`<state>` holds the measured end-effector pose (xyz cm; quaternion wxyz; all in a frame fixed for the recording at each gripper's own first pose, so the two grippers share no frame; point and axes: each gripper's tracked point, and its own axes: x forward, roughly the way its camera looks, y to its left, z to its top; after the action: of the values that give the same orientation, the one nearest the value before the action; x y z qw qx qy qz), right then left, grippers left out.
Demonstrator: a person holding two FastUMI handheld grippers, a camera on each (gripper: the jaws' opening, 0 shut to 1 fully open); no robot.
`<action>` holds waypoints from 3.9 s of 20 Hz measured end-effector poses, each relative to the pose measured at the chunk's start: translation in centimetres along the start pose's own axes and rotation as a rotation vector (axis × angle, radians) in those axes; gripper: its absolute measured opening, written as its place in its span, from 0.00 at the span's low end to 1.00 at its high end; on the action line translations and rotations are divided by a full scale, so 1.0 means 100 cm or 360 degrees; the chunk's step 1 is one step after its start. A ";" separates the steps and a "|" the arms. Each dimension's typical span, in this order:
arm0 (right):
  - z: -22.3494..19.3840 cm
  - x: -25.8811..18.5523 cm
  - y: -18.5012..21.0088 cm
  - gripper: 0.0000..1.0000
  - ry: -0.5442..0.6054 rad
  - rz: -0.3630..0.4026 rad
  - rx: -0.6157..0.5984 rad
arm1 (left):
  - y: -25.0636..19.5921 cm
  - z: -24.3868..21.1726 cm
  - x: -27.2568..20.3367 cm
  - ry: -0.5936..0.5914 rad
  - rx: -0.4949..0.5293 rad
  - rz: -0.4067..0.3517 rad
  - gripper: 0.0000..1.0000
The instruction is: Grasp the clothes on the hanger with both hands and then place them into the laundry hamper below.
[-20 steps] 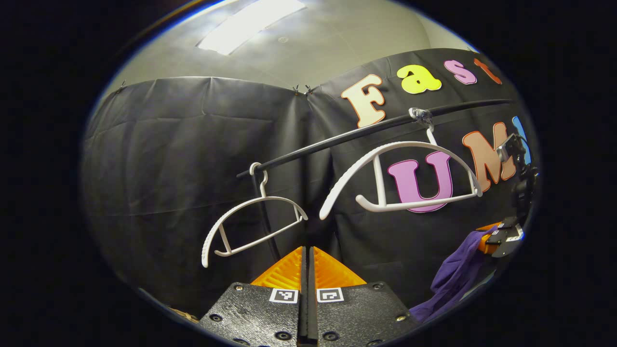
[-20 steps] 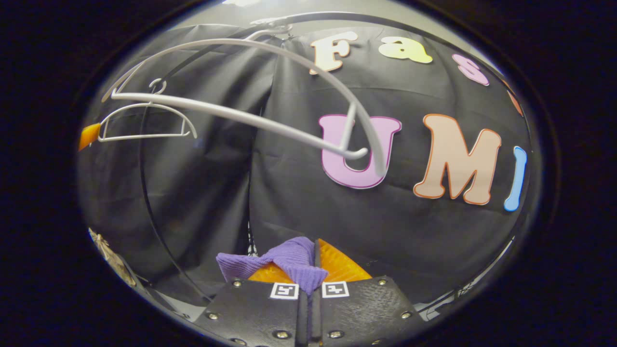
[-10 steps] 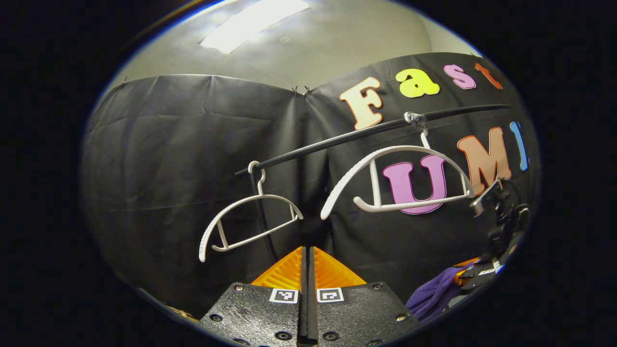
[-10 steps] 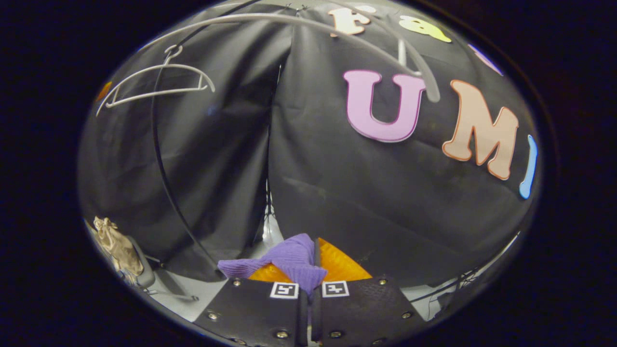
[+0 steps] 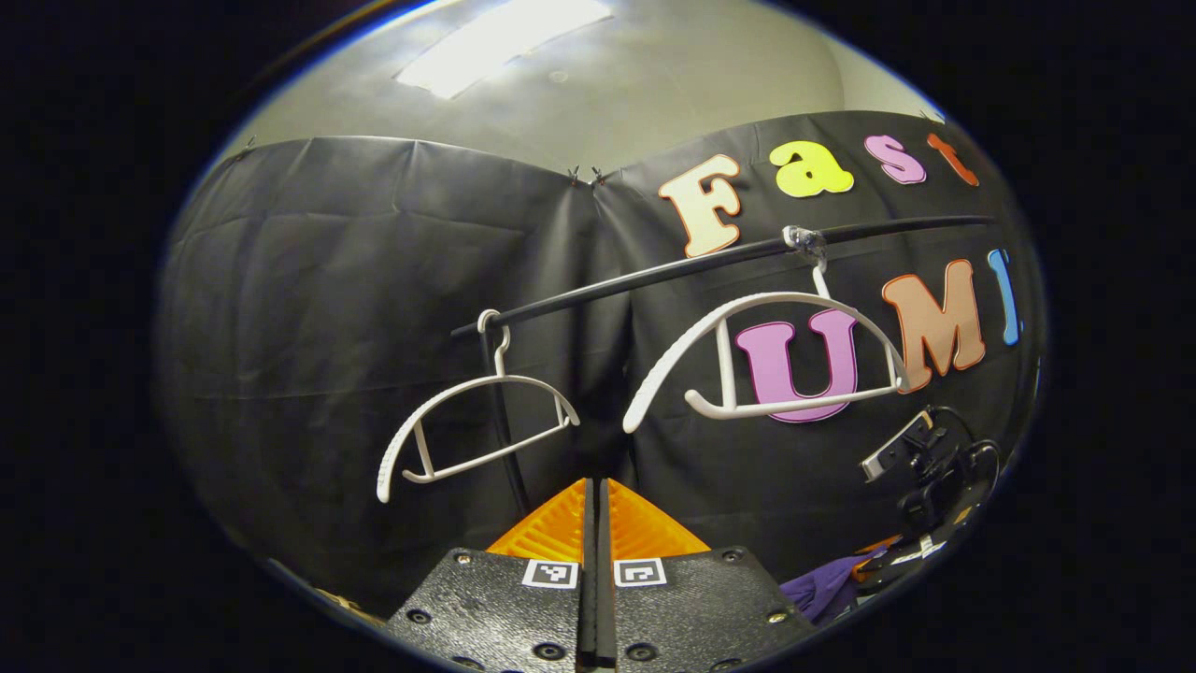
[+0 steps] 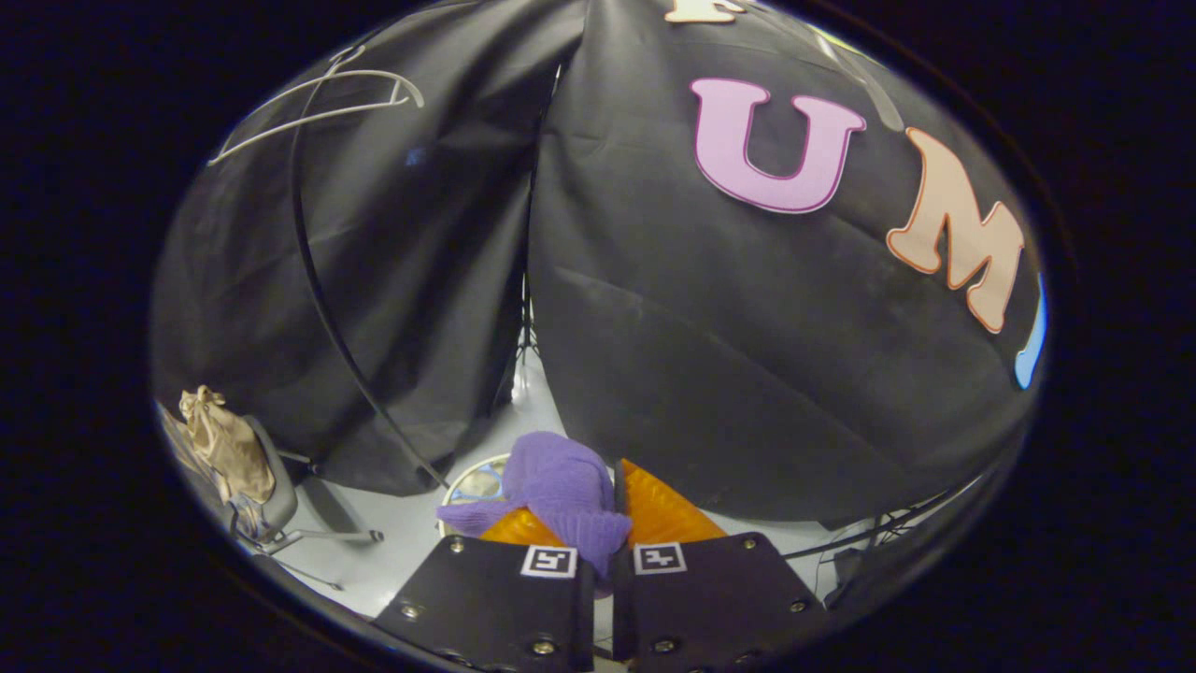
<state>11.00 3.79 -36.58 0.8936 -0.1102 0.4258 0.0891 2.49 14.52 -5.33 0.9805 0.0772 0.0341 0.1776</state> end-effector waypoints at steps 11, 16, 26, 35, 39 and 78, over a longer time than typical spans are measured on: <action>-0.061 0.009 0.017 0.09 0.0350 0.0084 -0.0053 | -0.002 -0.007 0.002 0.0022 -0.0014 -0.0025 0.00; -0.065 0.008 0.022 0.09 0.0385 0.0125 -0.0049 | -0.003 -0.010 0.003 0.0038 -0.0026 -0.0026 0.02; -0.010 -0.008 0.005 0.09 0.0173 0.0078 0.0020 | -0.012 -0.016 0.005 0.0074 -0.0099 -0.0051 0.00; 0.008 -0.029 -0.005 0.09 0.0057 0.0045 0.0091 | -0.044 -0.041 0.003 0.0198 -0.0204 -0.0184 0.00; 0.022 -0.042 -0.011 0.08 0.0001 0.0009 0.0144 | -0.064 -0.057 0.002 0.0292 -0.0266 -0.0269 0.00; 0.197 -0.317 -0.105 0.20 -0.1311 -0.0493 0.0373 | -0.181 0.109 -0.034 -0.0160 -0.0465 -0.0857 0.63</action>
<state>8.52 -3.04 1.54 0.9978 -0.0261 0.0206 -0.0580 6.55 -4.95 2.58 0.9935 -0.0677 -0.0210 -0.0894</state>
